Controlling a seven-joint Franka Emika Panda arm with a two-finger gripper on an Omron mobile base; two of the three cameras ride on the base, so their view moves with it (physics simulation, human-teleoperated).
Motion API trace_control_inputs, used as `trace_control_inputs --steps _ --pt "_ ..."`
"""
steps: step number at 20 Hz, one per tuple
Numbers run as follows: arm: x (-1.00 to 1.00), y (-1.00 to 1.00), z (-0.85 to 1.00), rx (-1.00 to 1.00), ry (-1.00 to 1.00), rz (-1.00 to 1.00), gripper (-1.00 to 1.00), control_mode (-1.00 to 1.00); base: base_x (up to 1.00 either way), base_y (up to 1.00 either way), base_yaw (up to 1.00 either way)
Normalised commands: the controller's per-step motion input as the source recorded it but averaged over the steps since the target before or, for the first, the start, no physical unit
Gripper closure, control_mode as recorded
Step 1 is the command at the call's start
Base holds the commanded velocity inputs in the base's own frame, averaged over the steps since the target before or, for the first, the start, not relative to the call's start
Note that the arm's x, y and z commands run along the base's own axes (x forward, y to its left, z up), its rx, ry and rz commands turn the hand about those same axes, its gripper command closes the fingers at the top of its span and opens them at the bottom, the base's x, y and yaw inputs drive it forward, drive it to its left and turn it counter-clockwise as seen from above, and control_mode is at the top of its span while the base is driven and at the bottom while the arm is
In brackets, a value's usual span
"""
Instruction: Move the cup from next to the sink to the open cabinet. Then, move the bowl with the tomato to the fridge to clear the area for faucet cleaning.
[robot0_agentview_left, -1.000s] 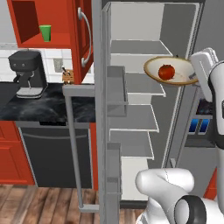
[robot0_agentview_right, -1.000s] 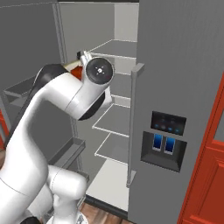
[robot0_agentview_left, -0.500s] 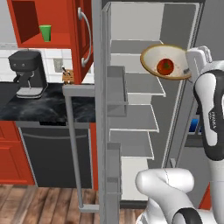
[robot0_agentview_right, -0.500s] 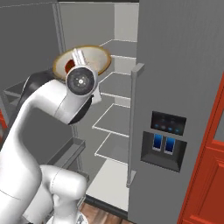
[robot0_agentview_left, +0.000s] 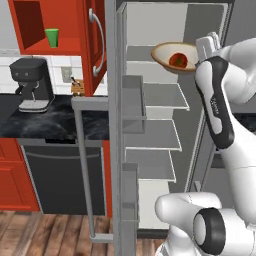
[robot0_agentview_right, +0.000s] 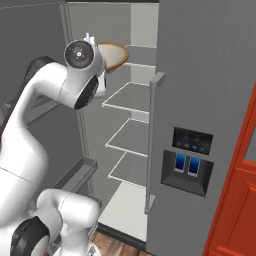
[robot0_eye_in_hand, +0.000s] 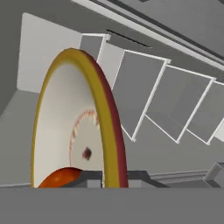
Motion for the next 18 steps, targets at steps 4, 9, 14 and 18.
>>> trace_control_inputs --steps 4,9,14,18 --pt "0.0 0.0 -0.03 0.0 0.01 0.0 1.0 -1.0 0.0 0.0 0.0" --pt "0.14 0.0 -0.17 0.0 0.0 0.0 1.0 -1.0 0.0 0.0 0.0" --pt "0.42 0.01 -0.07 0.0 0.0 -0.02 1.0 -1.0 0.0 0.0 0.0" --pt "0.58 0.11 -0.04 0.0 0.0 -0.05 1.0 -1.0 0.0 0.0 0.0"
